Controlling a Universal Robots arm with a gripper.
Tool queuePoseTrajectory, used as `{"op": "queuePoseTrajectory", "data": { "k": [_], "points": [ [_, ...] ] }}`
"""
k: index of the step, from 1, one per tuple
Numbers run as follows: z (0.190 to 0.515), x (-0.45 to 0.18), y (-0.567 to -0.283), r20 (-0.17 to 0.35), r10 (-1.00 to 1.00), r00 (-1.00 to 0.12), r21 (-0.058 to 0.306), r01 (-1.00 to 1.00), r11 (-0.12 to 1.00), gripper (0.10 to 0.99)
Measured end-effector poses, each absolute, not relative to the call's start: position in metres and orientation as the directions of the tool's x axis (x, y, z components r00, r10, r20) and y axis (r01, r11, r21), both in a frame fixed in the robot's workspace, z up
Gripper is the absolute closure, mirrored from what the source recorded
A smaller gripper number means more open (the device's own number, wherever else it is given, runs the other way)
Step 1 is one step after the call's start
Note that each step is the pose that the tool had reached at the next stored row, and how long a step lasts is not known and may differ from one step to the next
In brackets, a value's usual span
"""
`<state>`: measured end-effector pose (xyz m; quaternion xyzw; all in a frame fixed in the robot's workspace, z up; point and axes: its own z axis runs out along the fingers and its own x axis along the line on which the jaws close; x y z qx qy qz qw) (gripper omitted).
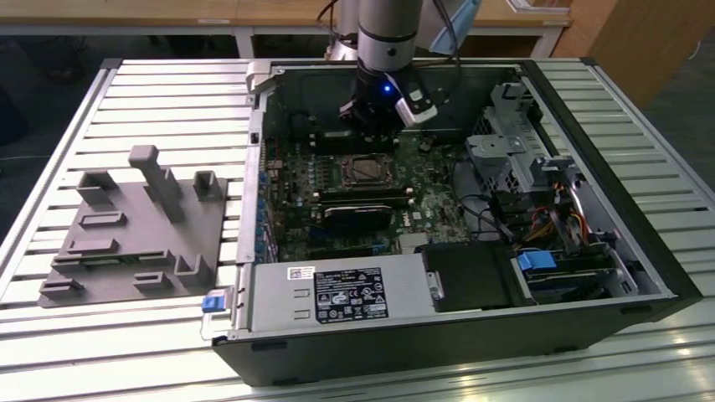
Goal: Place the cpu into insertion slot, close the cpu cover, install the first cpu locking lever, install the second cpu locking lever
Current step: 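Install the first cpu locking lever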
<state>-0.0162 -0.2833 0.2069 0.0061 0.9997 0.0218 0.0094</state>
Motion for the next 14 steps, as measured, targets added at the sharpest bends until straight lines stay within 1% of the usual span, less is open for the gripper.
{"op": "queuePoseTrajectory", "data": {
  "k": [2, 14],
  "points": [
    [0.2128, -0.0162, -0.2833, -0.019, 0.013, -1.0, 0.044, 0.012, 0.999, 0.965],
    [0.2131, -0.016, -0.2865, -0.018, 0.013, -1.0, 0.044, 0.012, 0.999, 0.965]
  ]
}}
